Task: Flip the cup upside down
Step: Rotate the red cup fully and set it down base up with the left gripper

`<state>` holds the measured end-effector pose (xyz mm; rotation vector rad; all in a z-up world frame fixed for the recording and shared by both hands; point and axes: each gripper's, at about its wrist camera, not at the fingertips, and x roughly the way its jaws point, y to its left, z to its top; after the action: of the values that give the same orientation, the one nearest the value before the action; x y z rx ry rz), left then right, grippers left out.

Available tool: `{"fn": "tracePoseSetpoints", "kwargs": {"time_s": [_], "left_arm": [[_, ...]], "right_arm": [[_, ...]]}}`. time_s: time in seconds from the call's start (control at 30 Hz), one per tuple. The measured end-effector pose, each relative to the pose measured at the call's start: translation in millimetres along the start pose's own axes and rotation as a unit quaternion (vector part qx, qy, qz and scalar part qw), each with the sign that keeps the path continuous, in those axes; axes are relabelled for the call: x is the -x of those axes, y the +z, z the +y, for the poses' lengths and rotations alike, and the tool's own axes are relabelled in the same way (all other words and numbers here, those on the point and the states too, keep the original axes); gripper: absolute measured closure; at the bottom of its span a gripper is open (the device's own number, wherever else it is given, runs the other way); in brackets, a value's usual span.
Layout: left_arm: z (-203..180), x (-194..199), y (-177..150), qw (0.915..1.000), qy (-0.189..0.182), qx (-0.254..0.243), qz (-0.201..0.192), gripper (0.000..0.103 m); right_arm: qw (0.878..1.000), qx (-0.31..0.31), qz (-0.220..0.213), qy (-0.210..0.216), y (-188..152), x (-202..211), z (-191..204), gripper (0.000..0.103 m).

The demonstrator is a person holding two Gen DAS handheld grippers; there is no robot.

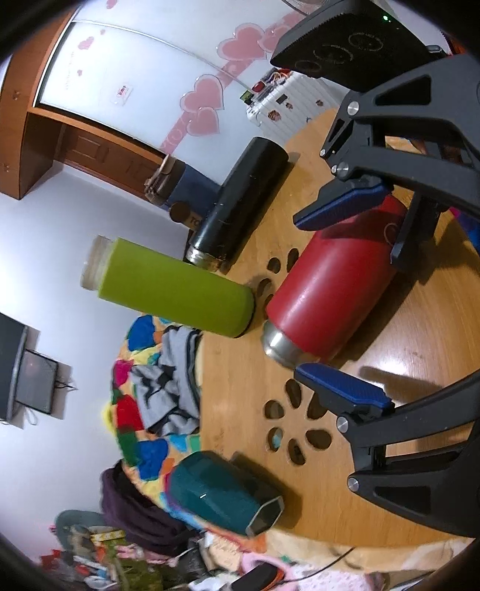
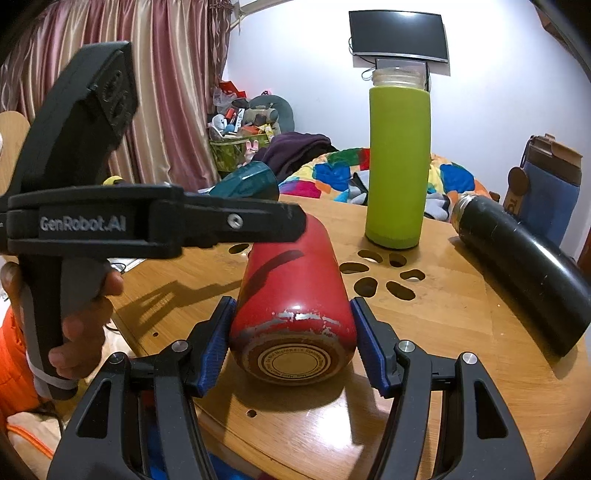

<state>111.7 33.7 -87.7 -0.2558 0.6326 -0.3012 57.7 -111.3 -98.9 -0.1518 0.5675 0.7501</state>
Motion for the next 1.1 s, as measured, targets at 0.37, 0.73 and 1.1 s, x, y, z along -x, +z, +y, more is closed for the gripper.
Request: {"fn": "tracePoseSetpoints", "kwargs": {"time_s": [0.37,0.73,1.1], "left_arm": [[-26.7,50.0,17.1,0.9964,-0.001,-0.058,-0.062,0.030],[-20.1,44.5,28.1,0.9972,0.006,-0.049,-0.056,0.030],[3.5,37.2,41.5,0.9972,0.027,-0.025,-0.065,0.029]], "right_arm": [[0.998,0.016,-0.055,-0.018,21.7,32.3,7.5,0.044],[0.998,0.011,-0.056,-0.020,45.2,19.2,11.3,0.044],[0.998,0.010,-0.055,-0.024,57.1,-1.2,15.0,0.044]]}}
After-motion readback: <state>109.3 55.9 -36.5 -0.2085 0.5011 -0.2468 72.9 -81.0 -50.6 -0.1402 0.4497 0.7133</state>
